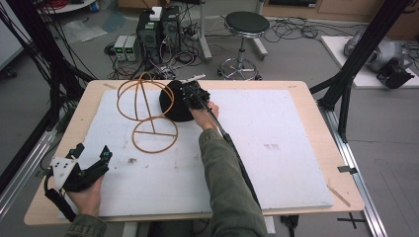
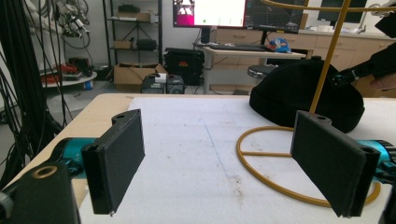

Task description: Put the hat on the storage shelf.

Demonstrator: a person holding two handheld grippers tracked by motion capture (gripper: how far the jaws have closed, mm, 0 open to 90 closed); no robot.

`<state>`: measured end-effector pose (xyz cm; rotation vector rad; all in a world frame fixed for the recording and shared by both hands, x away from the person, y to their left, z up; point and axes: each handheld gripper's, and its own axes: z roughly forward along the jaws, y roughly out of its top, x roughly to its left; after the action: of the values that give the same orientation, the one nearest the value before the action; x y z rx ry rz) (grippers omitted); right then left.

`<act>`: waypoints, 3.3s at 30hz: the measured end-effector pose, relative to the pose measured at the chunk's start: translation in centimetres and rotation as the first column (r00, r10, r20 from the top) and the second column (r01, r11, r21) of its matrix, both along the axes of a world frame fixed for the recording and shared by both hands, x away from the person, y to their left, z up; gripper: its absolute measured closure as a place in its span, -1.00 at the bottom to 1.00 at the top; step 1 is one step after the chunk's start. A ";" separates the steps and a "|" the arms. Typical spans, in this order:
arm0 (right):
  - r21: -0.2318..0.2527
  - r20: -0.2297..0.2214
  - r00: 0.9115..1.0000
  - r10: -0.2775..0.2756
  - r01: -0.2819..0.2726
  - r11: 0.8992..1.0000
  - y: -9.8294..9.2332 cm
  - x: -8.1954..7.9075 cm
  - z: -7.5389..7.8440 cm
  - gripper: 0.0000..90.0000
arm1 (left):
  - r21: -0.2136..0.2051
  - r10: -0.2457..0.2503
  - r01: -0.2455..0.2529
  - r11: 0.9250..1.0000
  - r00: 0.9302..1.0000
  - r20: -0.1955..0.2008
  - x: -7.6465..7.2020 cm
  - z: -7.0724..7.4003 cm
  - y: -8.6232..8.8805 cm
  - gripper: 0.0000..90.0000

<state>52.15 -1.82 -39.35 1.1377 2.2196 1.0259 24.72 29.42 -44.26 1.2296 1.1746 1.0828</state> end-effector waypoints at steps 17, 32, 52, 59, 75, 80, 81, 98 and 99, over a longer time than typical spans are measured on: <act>0.034 0.032 0.999 -0.016 0.015 0.999 -1.2 -0.6 1.3 0.95 | 0.002 -0.006 0.006 1.000 1.000 0.000 0.3 0.0 -0.1 -0.60; 0.182 0.185 0.979 -0.081 0.047 0.982 -6.5 -2.9 6.4 0.94 | 0.009 -0.008 0.008 1.000 1.000 0.007 0.5 0.2 -0.3 -0.59; 0.402 0.383 0.920 -0.081 -0.087 0.911 -11.9 -7.1 12.3 0.94 | 0.014 -0.020 0.020 1.000 1.000 0.006 0.7 0.2 -0.7 -0.59; 0.444 0.434 0.900 -0.053 -0.163 0.881 -11.5 -8.6 13.5 0.94 | 0.008 -0.023 0.023 1.000 1.000 0.007 0.8 0.2 -0.8 -0.59; 0.418 0.483 0.862 0.154 -0.382 0.824 -6.3 -11.4 16.6 0.94 | 0.000 -0.018 0.018 1.000 1.000 0.016 0.8 0.2 -0.7 -0.59; 0.415 0.480 0.849 0.221 -0.442 0.795 -4.7 -12.0 16.8 0.94 | 0.002 -0.010 0.010 1.000 1.000 0.014 0.8 0.2 -0.5 -0.59; 0.410 0.481 0.845 0.232 -0.451 0.793 -4.5 -12.1 16.8 0.94 | 0.001 -0.008 0.008 1.000 1.000 0.014 0.8 0.2 -0.6 -0.60; 0.326 0.419 0.838 0.350 -0.498 0.804 1.2 -12.1 15.3 0.94 | -0.009 -0.012 0.012 1.000 1.000 0.019 0.9 0.4 -0.6 -0.60; 0.326 0.419 0.838 0.350 -0.498 0.804 1.2 -12.1 15.3 0.94 | -0.008 -0.014 0.014 1.000 1.000 0.020 0.9 0.4 -0.6 -0.60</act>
<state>40.03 -0.61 -24.08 0.5283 2.0594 1.8196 25.59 28.80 -43.87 1.2168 1.1531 1.0767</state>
